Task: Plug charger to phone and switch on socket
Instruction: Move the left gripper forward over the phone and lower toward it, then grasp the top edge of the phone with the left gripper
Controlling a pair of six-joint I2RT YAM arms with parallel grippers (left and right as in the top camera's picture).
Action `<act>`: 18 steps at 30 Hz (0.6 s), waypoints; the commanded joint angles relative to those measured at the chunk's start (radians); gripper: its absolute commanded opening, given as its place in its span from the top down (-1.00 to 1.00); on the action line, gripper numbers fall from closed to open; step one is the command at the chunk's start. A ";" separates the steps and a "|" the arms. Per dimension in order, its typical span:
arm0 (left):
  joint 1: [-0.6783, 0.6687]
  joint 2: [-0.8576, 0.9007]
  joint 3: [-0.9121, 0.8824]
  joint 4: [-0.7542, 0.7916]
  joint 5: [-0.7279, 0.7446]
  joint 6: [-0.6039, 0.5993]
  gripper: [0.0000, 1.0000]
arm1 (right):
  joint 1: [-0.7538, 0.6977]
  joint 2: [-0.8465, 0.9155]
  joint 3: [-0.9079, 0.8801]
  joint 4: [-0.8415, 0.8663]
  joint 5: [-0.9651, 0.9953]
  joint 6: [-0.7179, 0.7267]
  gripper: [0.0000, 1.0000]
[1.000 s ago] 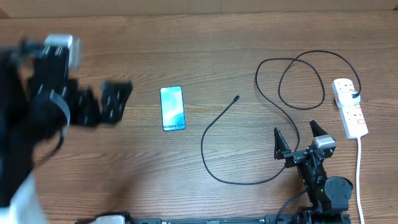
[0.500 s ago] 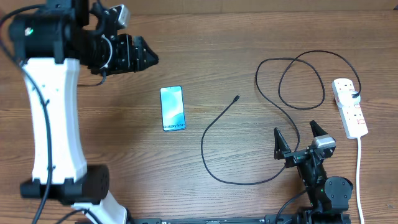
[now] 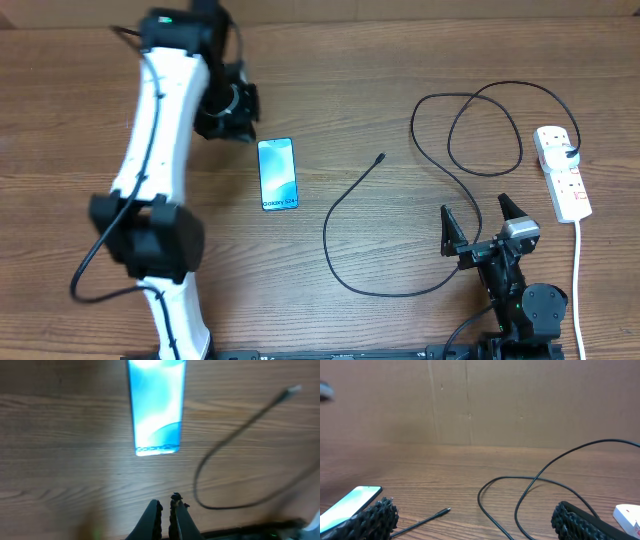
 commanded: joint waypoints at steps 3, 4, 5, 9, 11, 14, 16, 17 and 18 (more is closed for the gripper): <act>-0.063 0.127 -0.036 0.024 -0.102 -0.050 0.55 | 0.005 -0.006 -0.010 0.005 0.003 -0.005 -1.00; -0.070 0.148 -0.036 0.027 -0.102 -0.050 0.43 | 0.005 -0.006 -0.010 0.005 0.003 -0.005 -1.00; -0.077 0.174 -0.036 0.032 -0.103 -0.050 0.28 | 0.005 -0.006 -0.010 0.005 0.003 -0.005 -1.00; -0.090 0.258 -0.036 0.040 -0.103 -0.045 -1.00 | 0.005 -0.006 -0.010 0.005 0.003 -0.005 -1.00; -0.091 0.293 -0.036 0.046 -0.105 -0.042 -1.00 | 0.005 -0.006 -0.010 0.005 0.003 -0.005 -1.00; -0.091 0.337 -0.036 0.062 -0.128 -0.042 -1.00 | 0.005 -0.006 -0.010 0.005 0.003 -0.005 -1.00; -0.091 0.360 -0.036 0.074 -0.137 -0.042 -1.00 | 0.005 -0.006 -0.010 0.005 0.003 -0.005 -1.00; -0.091 0.368 -0.036 0.080 -0.137 -0.042 -1.00 | 0.005 -0.006 -0.010 0.005 0.003 -0.005 -1.00; -0.091 0.372 -0.036 0.084 -0.137 -0.042 -1.00 | 0.005 -0.006 -0.010 0.004 0.003 -0.005 -1.00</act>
